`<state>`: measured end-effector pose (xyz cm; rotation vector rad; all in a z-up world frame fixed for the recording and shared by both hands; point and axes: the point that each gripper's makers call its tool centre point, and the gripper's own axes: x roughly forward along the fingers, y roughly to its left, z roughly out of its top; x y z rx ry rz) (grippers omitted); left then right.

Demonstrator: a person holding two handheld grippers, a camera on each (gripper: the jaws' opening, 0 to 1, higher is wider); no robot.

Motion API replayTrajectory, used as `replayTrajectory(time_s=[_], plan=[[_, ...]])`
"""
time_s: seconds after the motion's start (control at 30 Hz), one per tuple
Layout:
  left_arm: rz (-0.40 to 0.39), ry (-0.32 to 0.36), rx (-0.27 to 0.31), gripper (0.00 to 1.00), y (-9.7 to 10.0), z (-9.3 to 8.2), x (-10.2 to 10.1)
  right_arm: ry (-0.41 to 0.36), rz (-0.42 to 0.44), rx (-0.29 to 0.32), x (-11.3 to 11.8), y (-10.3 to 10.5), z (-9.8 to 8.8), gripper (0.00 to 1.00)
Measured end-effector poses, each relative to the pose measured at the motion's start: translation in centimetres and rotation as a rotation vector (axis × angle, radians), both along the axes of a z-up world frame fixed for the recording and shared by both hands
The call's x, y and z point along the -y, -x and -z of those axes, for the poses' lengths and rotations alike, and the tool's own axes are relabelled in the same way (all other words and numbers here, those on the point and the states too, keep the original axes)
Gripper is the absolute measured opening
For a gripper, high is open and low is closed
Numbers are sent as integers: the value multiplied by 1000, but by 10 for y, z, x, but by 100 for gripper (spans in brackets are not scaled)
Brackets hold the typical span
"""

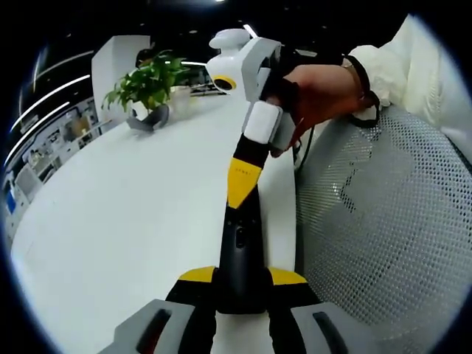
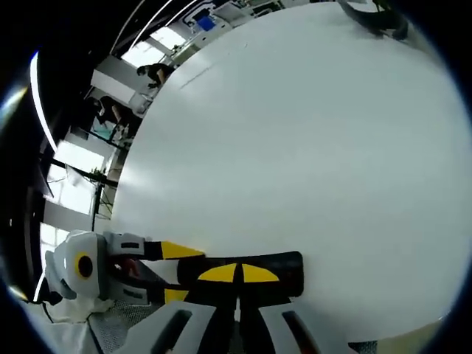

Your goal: Press the specified remote control buttons in sequence, fully releasing each button before pressing the next.

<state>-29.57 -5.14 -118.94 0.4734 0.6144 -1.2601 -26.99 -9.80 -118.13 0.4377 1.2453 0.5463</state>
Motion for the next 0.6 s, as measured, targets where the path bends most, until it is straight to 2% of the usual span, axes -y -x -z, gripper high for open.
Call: replayTrajectory(time_s=[0.2, 0.47, 0.6], plan=[[-1, 1, -1, 25, 0, 0, 0, 22, -13, 33, 1, -4, 0, 0], [0, 0, -1, 25, 0, 1, 1, 29, -9, 41, 2, -3, 3, 0], [-2, 1, 0, 25, 0, 1, 1, 105, -77, 108, 1, -3, 3, 0]])
